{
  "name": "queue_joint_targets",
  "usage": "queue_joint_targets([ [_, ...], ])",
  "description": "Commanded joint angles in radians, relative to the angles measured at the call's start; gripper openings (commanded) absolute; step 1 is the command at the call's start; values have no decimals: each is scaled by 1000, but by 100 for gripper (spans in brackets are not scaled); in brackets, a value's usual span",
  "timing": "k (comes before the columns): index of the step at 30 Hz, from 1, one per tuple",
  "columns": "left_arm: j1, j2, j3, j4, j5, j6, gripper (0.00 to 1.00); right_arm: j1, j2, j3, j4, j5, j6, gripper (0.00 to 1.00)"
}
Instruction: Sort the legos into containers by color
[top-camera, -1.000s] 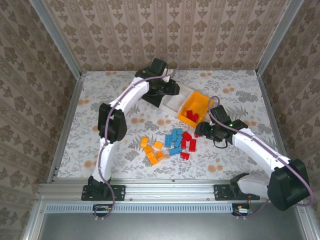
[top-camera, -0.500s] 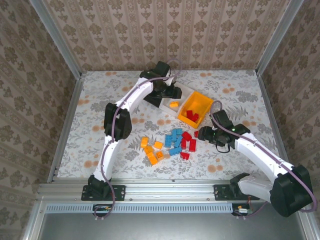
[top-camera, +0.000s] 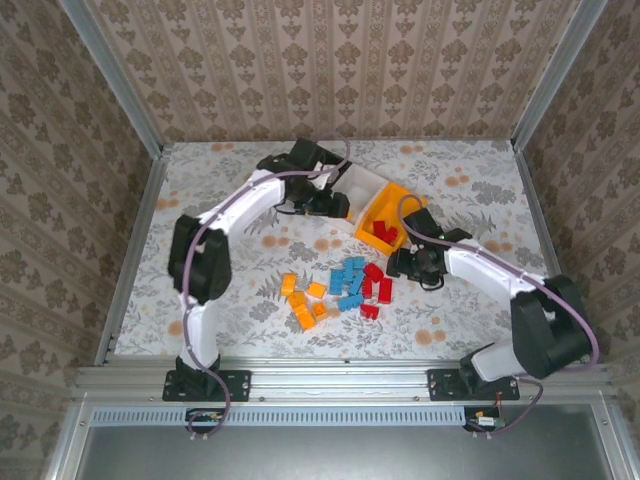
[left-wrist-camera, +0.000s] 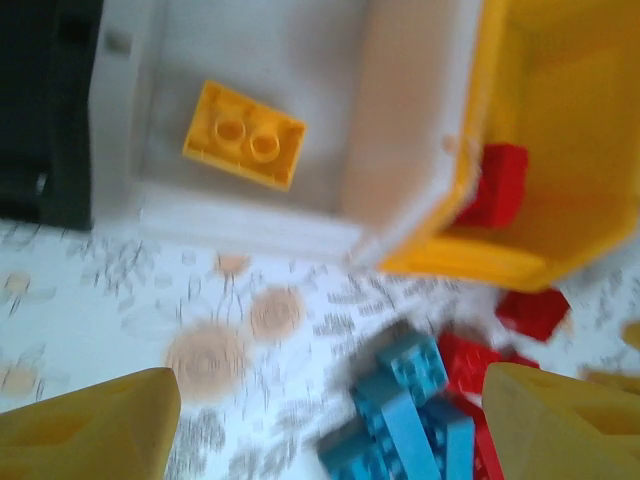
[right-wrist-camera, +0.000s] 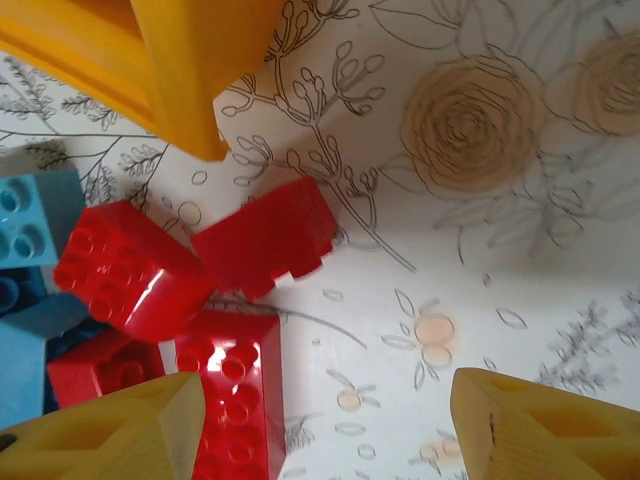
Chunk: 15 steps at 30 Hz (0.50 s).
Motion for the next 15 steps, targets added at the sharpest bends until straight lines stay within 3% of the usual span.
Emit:
queue_joint_targets([
  [1, 3, -152, -168, 88, -20, -7, 82, 9, 84, 80, -1, -9, -60, 67],
  [8, 38, -363, -431, 131, -30, -29, 84, 8, 193, 141, -3, 37, -87, 63],
  [15, 75, -418, -537, 143, -12, -29, 84, 9, 236, 136, 16, 41, -76, 51],
])
